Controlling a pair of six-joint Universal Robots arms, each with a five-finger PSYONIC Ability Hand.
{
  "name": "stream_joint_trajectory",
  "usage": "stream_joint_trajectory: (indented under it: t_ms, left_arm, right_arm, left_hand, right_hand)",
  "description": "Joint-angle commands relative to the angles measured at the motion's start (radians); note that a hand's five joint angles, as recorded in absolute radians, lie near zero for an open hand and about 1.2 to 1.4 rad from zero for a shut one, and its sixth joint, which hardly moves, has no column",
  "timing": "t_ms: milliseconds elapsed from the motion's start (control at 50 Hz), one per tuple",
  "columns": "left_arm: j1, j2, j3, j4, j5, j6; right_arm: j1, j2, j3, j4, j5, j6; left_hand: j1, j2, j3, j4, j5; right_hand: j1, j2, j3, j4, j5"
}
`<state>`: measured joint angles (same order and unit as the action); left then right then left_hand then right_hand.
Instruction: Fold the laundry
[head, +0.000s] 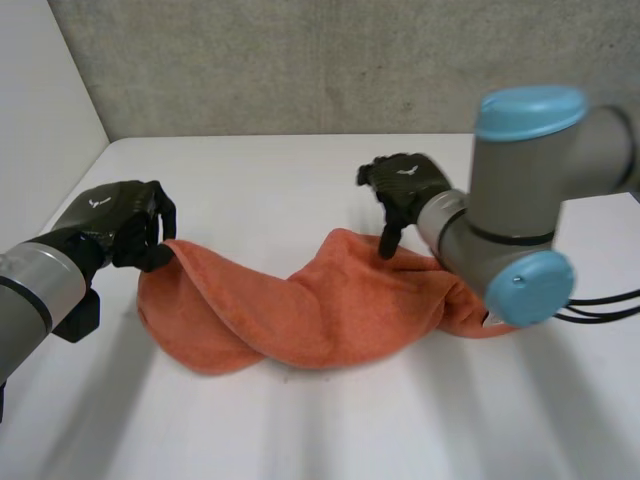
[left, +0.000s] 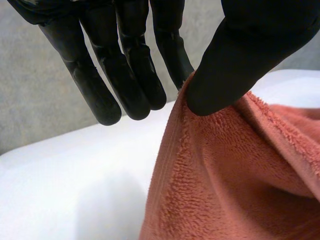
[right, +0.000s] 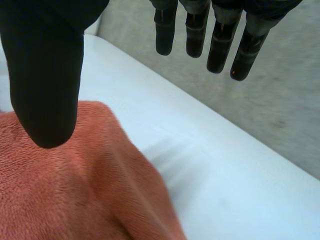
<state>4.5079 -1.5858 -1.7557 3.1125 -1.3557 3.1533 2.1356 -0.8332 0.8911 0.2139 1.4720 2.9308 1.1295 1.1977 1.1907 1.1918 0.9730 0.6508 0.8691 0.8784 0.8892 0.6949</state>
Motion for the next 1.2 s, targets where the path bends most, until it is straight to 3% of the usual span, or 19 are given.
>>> stream_joint_trajectory:
  t_ms: [20,240,420,520,600,700,1060,1120,1140,1160,1200]
  left_arm:
    - [0.005,-0.039,-0.004,0.046,-0.016,0.001]
    - [0.004,-0.037,-0.002,0.061,-0.016,0.001]
    - [0.004,-0.04,-0.004,0.063,-0.017,0.001]
    - [0.002,-0.042,-0.007,0.063,-0.016,0.001]
    - [0.002,-0.046,-0.007,0.064,-0.014,0.001]
    - [0.002,-0.051,-0.007,0.07,-0.014,0.001]
    - [0.004,-0.057,-0.01,0.074,-0.014,0.001]
    - [0.004,-0.066,-0.005,0.075,-0.014,0.001]
    - [0.004,-0.068,-0.005,0.077,-0.014,0.001]
    - [0.004,-0.068,-0.005,0.078,-0.014,0.001]
    - [0.004,-0.068,-0.007,0.086,-0.016,0.001]
  right_arm:
    - [-0.103,-0.361,0.409,-0.013,0.041,-0.004]
    - [-0.169,-0.529,0.823,-0.086,-0.085,-0.002]
    - [-0.174,-0.524,0.954,-0.198,-0.101,0.007]
    - [-0.169,-0.512,0.953,-0.222,-0.104,0.01]
    - [-0.16,-0.379,0.879,-0.275,-0.096,0.008]
    - [-0.16,-0.311,0.778,-0.298,-0.093,0.011]
    - [-0.082,-0.047,0.459,-0.275,-0.05,0.03]
    - [-0.083,-0.03,0.427,-0.277,-0.013,0.027]
    - [-0.083,-0.03,0.427,-0.277,-0.013,0.027]
    - [-0.089,-0.03,0.419,-0.287,0.01,0.028]
    - [-0.091,-0.03,0.416,-0.292,0.017,0.028]
  left_hand:
    - [0.267,0.199,0.206,0.204,0.249]
    - [0.267,0.199,0.206,0.204,0.249]
    - [0.267,0.199,0.206,0.204,0.249]
    - [0.267,0.199,0.206,0.204,0.249]
    - [0.267,0.199,0.206,0.204,0.249]
    - [0.267,0.199,0.206,0.204,0.249]
    - [0.267,0.199,0.206,0.204,0.249]
    - [0.267,0.199,0.206,0.204,0.249]
    - [0.267,0.199,0.206,0.204,0.249]
    - [0.267,0.199,0.206,0.204,0.249]
    - [0.267,0.199,0.206,0.204,0.249]
  right_hand:
    - [-0.308,-0.526,-0.535,-0.546,-0.526]
    - [0.085,-0.133,-0.142,-0.153,-0.133]
    - [0.265,0.047,0.037,0.027,0.046]
    - [0.23,0.011,0.002,-0.009,0.011]
    - [-0.025,-0.243,-0.252,-0.263,-0.243]
    - [-0.228,-0.446,-0.456,-0.466,-0.447]
    - [-0.096,-0.314,-0.324,-0.334,-0.315]
    - [0.246,0.028,0.019,0.008,0.028]
    - [0.247,0.029,0.02,0.009,0.029]
    - [0.74,0.522,0.513,0.502,0.522]
    - [0.745,0.527,0.518,0.507,0.527]
